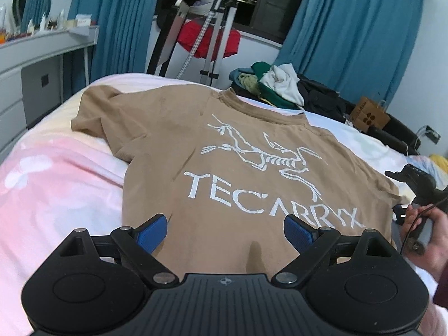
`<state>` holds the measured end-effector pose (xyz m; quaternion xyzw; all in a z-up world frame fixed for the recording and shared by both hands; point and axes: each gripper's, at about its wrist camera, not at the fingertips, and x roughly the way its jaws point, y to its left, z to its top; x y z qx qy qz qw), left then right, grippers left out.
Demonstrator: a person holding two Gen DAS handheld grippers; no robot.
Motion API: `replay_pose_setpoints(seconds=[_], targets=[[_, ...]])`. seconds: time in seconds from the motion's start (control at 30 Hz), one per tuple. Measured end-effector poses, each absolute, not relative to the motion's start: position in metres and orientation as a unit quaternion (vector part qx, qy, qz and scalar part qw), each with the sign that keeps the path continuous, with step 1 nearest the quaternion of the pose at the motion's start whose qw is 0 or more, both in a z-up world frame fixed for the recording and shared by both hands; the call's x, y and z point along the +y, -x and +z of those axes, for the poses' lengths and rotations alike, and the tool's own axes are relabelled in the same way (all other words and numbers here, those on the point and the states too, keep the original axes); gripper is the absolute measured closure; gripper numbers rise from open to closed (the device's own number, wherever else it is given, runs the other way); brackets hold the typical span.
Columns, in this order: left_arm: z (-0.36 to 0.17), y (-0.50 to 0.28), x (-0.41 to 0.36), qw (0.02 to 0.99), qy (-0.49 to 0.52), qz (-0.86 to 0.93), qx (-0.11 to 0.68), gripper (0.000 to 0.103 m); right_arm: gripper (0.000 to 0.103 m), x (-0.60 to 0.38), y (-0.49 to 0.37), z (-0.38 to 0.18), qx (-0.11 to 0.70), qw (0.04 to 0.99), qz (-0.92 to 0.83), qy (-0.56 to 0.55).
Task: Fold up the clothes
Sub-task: 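Grasp the sleeve with the right gripper and fold it onto the shirt back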
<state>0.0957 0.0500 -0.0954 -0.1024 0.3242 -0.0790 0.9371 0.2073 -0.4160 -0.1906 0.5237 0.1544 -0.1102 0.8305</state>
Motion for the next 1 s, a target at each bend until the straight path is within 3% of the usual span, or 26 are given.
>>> replay_pose_setpoints(seconds=[0.27,0.3,0.33,0.4,0.77,1.0], targets=[[-0.1,-0.105,0.05,0.936,0.111,-0.075,0.327,0.011,0.039,-0.41,-0.263,-0.188,0.17,0.898,-0.149,-0.377],[-0.101,-0.106,0.05,0.936,0.111,-0.076,0.327,0.011,0.048,-0.409,-0.268,-0.187,0.167,0.904,-0.155,-0.363],[-0.101,-0.107,0.05,0.936,0.111,-0.077,0.326,0.011,0.068,-0.406,-0.271,-0.183,0.163,0.911,-0.166,-0.341],[-0.101,-0.109,0.049,0.936,0.112,-0.078,0.326,0.011,0.089,-0.398,-0.273,-0.17,0.152,0.926,-0.183,-0.294],[-0.081,-0.106,0.071,0.947,0.136,-0.061,0.285,0.011,0.093,-0.259,-0.28,-0.067,0.068,0.989,-0.109,-0.07],[-0.077,-0.101,0.09,0.951,0.145,-0.043,0.269,0.011,0.092,-0.131,-0.322,-0.097,0.181,0.983,-0.014,-0.019]])
